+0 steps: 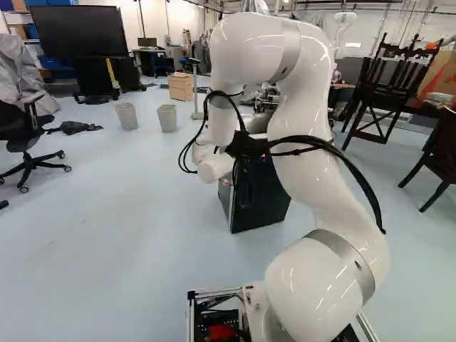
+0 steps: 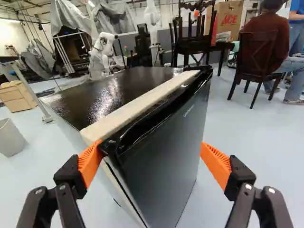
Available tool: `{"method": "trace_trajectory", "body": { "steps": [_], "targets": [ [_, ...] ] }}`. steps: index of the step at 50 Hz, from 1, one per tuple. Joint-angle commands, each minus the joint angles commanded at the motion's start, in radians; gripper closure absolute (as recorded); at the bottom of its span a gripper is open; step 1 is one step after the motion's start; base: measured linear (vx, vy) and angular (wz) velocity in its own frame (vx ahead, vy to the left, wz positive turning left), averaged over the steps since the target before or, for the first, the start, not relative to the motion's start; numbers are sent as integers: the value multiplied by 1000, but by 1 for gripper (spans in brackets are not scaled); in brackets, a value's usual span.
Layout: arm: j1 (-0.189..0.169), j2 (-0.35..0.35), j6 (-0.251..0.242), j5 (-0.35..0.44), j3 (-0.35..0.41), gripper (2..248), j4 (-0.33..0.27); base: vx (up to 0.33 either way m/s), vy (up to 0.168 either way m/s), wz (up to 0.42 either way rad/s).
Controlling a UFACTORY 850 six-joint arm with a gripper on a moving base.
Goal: Grab a drink from the fridge
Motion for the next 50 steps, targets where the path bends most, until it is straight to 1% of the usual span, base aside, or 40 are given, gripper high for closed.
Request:
{"method": "trace_trajectory", "body": {
  "steps": [18, 50],
  "targets": [
    [-9, 41, 0, 0, 70, 3, 0, -1, -2, -8],
    [-14, 140, 0, 0, 232, 3, 0, 0, 0, 0]
  ]
}}
